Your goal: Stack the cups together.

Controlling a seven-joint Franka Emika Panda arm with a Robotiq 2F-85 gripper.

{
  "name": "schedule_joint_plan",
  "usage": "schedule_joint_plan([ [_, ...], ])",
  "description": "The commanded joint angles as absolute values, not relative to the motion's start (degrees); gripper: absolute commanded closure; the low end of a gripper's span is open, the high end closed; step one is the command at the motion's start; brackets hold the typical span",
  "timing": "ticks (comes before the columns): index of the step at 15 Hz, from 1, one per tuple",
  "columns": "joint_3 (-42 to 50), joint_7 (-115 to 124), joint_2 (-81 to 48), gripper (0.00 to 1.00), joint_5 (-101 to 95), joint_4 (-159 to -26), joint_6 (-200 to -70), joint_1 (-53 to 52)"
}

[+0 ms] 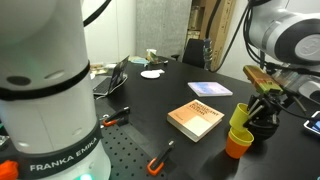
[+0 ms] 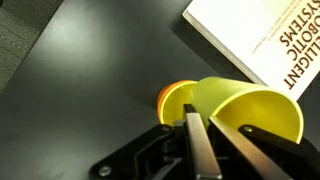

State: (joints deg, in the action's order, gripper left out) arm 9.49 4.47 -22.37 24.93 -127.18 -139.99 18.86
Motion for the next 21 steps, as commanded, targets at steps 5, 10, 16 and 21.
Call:
schedule_joint_plan([
  [5,9.3,3.1,-21.2,0.94,26.0,-130.5,-146.1,19.0],
  [10,9.4,3.4,-21.8,0.94,25.6,-130.9,-147.9,19.1],
  [16,9.3,3.9,-22.0,0.55,25.9,-131.0,-148.3,19.1],
  [21,9.5,6.7,-23.0,0.17,27.9,-128.3,-148.5,19.7],
])
